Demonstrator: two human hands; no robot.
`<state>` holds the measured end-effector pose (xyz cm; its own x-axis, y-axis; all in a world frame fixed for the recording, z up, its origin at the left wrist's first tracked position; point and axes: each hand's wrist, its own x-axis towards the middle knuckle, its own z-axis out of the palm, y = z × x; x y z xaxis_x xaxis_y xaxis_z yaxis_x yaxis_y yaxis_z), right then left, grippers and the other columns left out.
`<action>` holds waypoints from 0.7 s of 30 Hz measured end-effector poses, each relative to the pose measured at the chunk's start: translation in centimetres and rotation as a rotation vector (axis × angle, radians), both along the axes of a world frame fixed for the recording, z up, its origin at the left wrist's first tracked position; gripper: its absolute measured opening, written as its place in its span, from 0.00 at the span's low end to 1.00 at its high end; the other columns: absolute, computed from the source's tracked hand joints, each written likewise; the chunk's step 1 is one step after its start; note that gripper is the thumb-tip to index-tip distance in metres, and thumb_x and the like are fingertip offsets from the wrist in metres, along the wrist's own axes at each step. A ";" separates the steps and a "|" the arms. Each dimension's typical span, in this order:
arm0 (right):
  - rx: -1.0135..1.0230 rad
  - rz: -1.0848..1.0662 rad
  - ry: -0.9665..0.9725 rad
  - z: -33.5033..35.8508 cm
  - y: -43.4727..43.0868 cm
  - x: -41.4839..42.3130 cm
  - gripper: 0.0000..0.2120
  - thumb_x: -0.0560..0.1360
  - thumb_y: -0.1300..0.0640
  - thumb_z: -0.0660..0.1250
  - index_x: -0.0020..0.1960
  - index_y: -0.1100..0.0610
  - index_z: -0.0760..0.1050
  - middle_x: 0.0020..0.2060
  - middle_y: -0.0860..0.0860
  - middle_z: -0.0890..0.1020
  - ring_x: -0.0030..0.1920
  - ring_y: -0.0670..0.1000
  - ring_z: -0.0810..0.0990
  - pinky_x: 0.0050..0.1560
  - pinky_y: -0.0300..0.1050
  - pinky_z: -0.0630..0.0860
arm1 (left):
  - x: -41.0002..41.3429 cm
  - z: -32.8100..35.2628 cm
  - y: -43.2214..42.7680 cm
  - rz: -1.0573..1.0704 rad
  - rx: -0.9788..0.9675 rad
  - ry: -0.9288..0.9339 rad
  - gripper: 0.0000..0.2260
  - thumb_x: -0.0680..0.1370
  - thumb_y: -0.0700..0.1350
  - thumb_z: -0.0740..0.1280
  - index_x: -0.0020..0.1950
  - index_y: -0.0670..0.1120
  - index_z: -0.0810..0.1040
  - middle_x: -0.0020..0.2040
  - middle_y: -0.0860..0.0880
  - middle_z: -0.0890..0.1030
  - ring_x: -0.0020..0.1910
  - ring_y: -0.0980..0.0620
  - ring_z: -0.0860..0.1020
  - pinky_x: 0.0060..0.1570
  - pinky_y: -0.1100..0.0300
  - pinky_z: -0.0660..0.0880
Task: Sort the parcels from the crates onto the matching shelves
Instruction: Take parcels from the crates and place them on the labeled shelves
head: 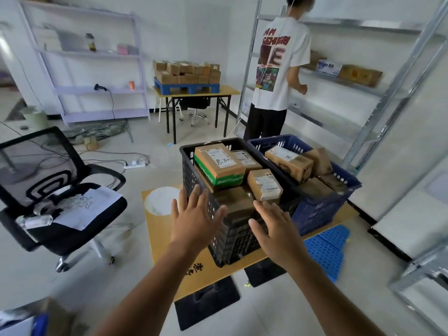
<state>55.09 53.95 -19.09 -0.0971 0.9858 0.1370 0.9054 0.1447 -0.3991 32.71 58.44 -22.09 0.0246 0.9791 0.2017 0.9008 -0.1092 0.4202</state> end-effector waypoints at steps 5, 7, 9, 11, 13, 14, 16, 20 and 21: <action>-0.019 0.026 -0.023 -0.2 8.0 0.9 0.30 0.84 0.39 0.55 0.83 0.46 0.58 0.81 0.51 0.64 0.82 0.53 0.57 0.79 0.60 0.62 | 1.5 -1.0 8.4 0.015 -0.072 -0.151 0.39 0.79 0.73 0.49 0.84 0.52 0.49 0.85 0.51 0.48 0.82 0.47 0.38 0.80 0.42 0.41; -0.035 0.039 -0.017 -0.4 10.7 1.4 0.30 0.84 0.38 0.54 0.83 0.45 0.57 0.82 0.50 0.63 0.82 0.53 0.56 0.79 0.60 0.61 | 2.2 -1.5 10.8 0.027 -0.100 -0.213 0.40 0.79 0.72 0.51 0.84 0.50 0.48 0.85 0.50 0.49 0.83 0.46 0.40 0.81 0.43 0.45; -0.051 0.055 -0.002 -0.7 13.2 1.9 0.31 0.83 0.37 0.54 0.83 0.45 0.58 0.81 0.50 0.64 0.82 0.53 0.57 0.78 0.60 0.62 | 3.0 -2.1 12.8 0.021 -0.104 -0.279 0.40 0.80 0.71 0.52 0.84 0.50 0.47 0.85 0.50 0.49 0.83 0.47 0.42 0.81 0.43 0.48; -0.069 0.060 0.008 -1.1 16.0 2.7 0.31 0.83 0.37 0.54 0.83 0.46 0.60 0.81 0.50 0.66 0.82 0.54 0.58 0.79 0.58 0.62 | 3.8 -2.8 14.9 0.027 -0.105 -0.332 0.40 0.79 0.71 0.53 0.84 0.52 0.45 0.84 0.51 0.48 0.83 0.48 0.44 0.81 0.44 0.50; -0.062 0.070 0.016 -1.9 19.1 3.5 0.31 0.83 0.36 0.54 0.82 0.47 0.62 0.79 0.51 0.67 0.81 0.54 0.61 0.78 0.55 0.64 | 4.6 -3.8 16.9 0.064 -0.116 -0.372 0.41 0.78 0.73 0.52 0.83 0.54 0.42 0.84 0.54 0.46 0.83 0.50 0.44 0.81 0.45 0.50; -0.059 0.087 0.025 -2.3 20.7 4.0 0.31 0.83 0.36 0.54 0.82 0.48 0.62 0.79 0.51 0.68 0.80 0.53 0.61 0.78 0.54 0.64 | 5.1 -4.3 17.7 0.085 -0.125 -0.397 0.41 0.76 0.74 0.51 0.83 0.56 0.41 0.84 0.55 0.45 0.82 0.51 0.44 0.81 0.46 0.50; -0.074 0.119 0.051 -3.0 24.0 4.6 0.32 0.83 0.35 0.54 0.83 0.47 0.60 0.80 0.50 0.66 0.81 0.52 0.59 0.79 0.55 0.63 | 6.1 -5.0 19.2 0.127 -0.135 -0.448 0.41 0.75 0.75 0.52 0.82 0.60 0.40 0.83 0.59 0.45 0.82 0.53 0.46 0.80 0.47 0.51; -0.116 0.181 0.087 -4.2 30.0 5.4 0.32 0.82 0.34 0.54 0.83 0.46 0.57 0.80 0.48 0.65 0.80 0.52 0.61 0.77 0.58 0.67 | 8.1 -5.9 21.3 0.270 -0.124 -0.563 0.39 0.78 0.70 0.59 0.82 0.60 0.43 0.83 0.59 0.49 0.81 0.54 0.54 0.75 0.55 0.57; -0.126 0.199 0.100 -4.3 31.1 5.4 0.33 0.82 0.34 0.53 0.83 0.47 0.57 0.80 0.49 0.65 0.81 0.53 0.61 0.77 0.58 0.66 | 8.3 -6.0 21.9 0.318 -0.135 -0.595 0.40 0.78 0.70 0.60 0.83 0.58 0.44 0.83 0.56 0.51 0.81 0.54 0.55 0.74 0.57 0.57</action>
